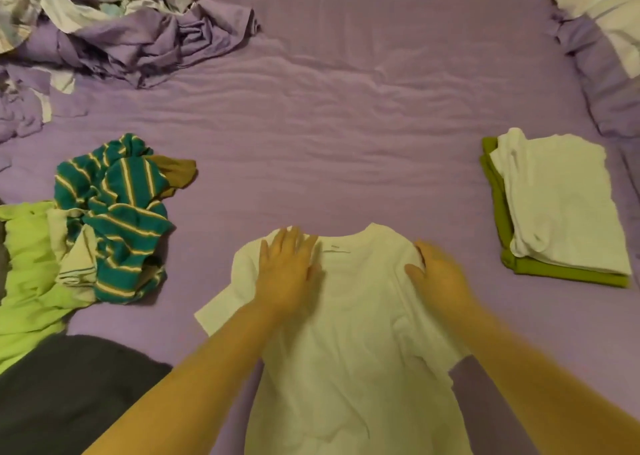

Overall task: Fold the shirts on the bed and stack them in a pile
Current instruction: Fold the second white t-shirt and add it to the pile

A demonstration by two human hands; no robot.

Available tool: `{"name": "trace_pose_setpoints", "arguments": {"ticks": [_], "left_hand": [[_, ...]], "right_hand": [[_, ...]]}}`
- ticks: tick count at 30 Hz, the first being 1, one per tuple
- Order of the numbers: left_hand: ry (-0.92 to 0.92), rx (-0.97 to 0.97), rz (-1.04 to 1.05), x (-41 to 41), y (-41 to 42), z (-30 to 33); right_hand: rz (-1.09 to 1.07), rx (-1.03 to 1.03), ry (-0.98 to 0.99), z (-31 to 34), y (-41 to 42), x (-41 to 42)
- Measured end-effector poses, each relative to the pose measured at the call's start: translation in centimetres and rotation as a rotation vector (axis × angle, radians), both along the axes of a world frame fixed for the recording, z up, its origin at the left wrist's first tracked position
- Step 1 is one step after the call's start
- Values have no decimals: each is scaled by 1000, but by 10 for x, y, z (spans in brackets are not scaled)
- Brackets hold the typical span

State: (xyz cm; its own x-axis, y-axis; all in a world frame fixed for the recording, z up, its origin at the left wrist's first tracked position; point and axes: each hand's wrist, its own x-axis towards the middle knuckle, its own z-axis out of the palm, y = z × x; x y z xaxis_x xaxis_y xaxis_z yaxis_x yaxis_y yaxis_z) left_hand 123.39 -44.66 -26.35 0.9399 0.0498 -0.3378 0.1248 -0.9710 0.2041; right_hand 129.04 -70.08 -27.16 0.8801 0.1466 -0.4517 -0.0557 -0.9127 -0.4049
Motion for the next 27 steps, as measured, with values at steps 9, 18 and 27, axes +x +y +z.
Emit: {"name": "trace_pose_setpoints", "arguments": {"ticks": [9, 18, 27], "left_hand": [[-44, -176, -220, 52, -79, -17], [-58, -236, -217, 106, -118, -18], [-55, -248, -107, 127, -136, -23]], "right_hand": [[-71, -136, -85, -11, -27, -38], [-70, -166, -224, 2, -59, 20], [202, -61, -308, -29, -105, 7]]}}
